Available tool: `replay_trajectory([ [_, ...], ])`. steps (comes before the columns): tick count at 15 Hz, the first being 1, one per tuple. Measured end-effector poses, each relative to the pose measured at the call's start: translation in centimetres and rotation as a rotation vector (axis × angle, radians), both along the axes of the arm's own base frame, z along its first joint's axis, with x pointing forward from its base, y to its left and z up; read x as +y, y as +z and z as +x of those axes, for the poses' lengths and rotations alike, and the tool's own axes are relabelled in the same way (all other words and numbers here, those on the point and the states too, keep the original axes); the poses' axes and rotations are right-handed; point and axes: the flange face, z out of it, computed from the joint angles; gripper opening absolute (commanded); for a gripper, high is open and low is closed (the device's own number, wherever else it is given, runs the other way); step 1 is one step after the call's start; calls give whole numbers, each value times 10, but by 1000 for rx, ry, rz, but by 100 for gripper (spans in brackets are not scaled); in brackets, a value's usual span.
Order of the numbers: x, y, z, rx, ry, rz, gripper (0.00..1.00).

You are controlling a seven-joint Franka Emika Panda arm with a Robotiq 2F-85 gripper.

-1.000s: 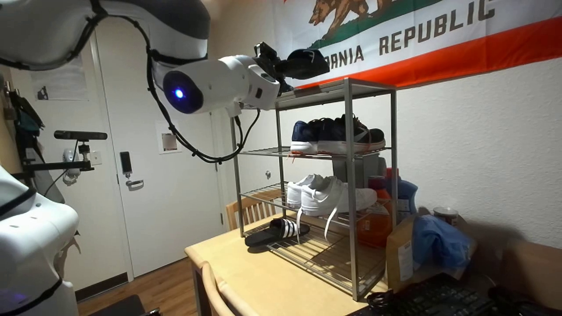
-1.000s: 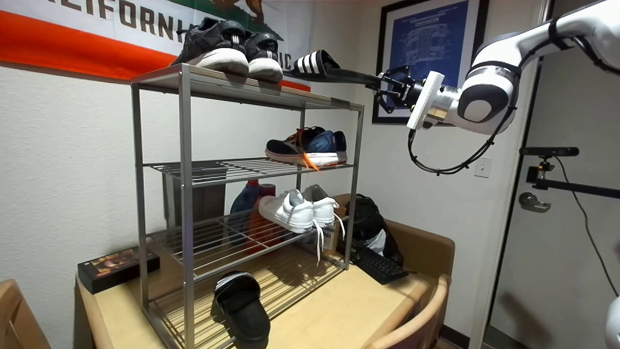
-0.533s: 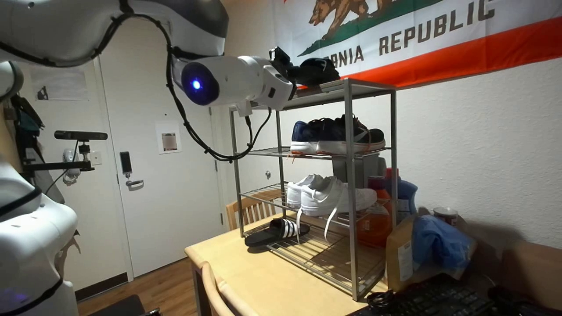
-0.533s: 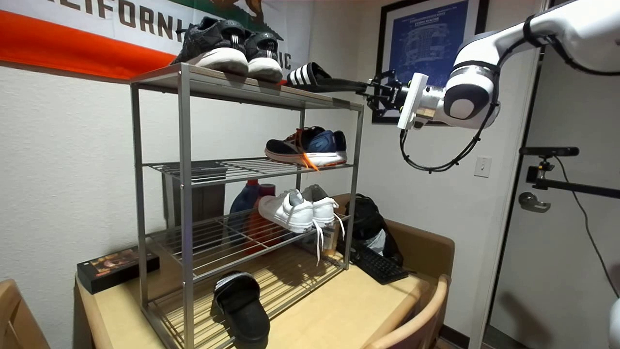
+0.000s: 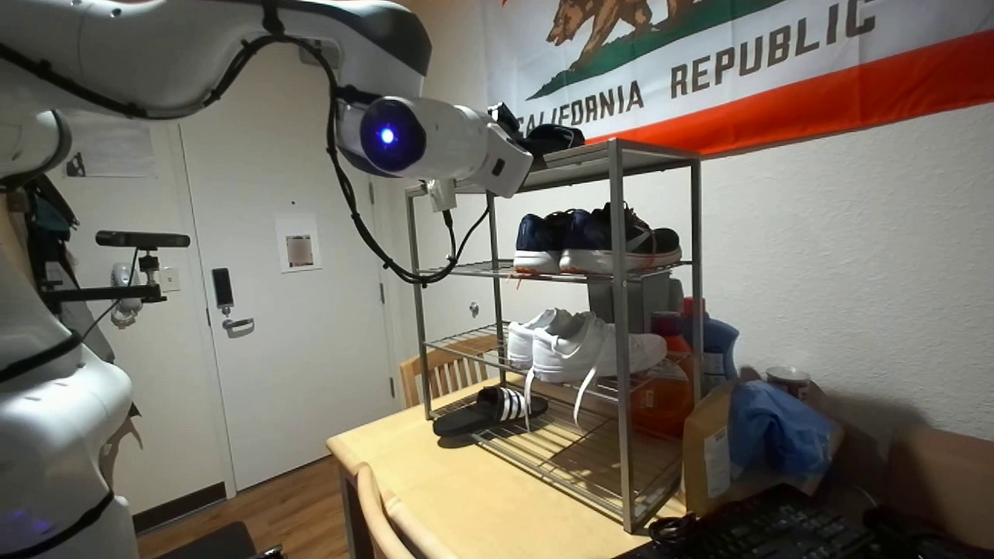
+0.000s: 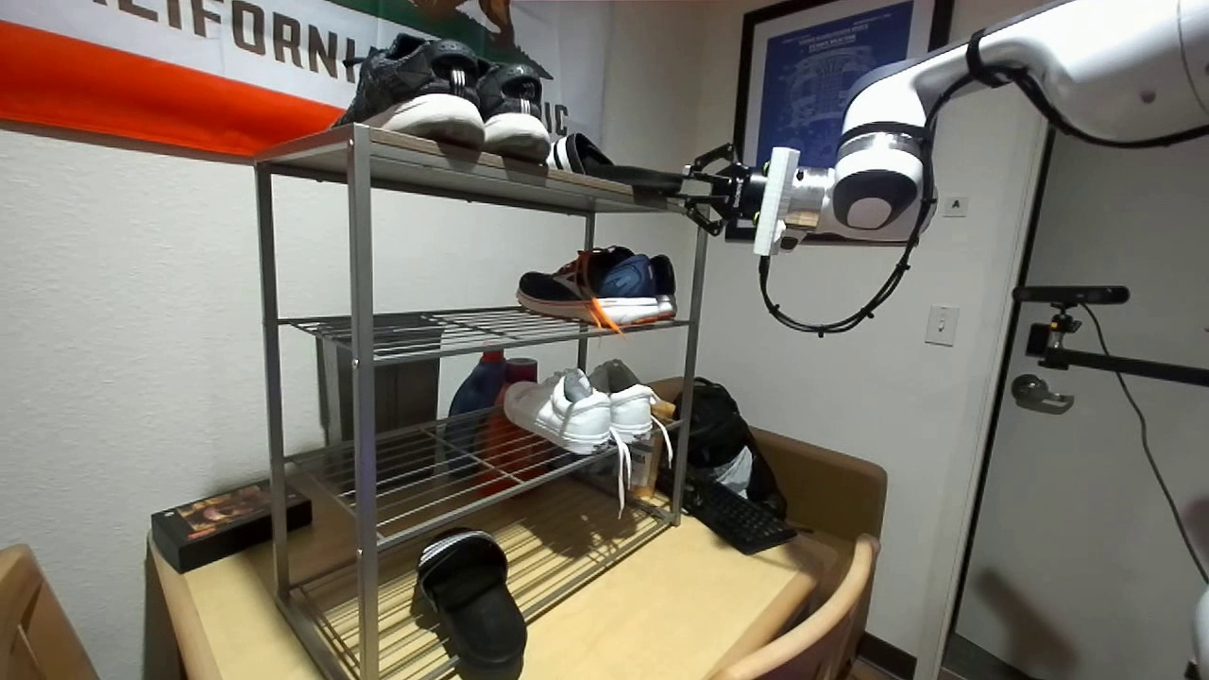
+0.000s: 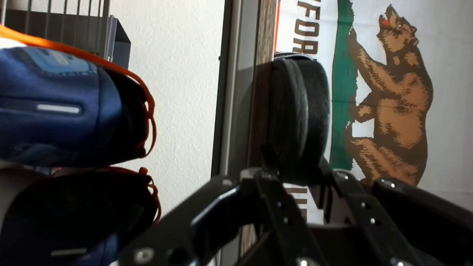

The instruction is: Remove the right slide sandal from the bottom shelf and place it on the topmost shelf of the shoe rack

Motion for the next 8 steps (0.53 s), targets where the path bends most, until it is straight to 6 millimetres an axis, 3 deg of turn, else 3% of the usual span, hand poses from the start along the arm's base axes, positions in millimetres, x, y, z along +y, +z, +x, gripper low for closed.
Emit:
replay_trajectory([
  [8,-16,2,-1,-8,-29,54,7],
])
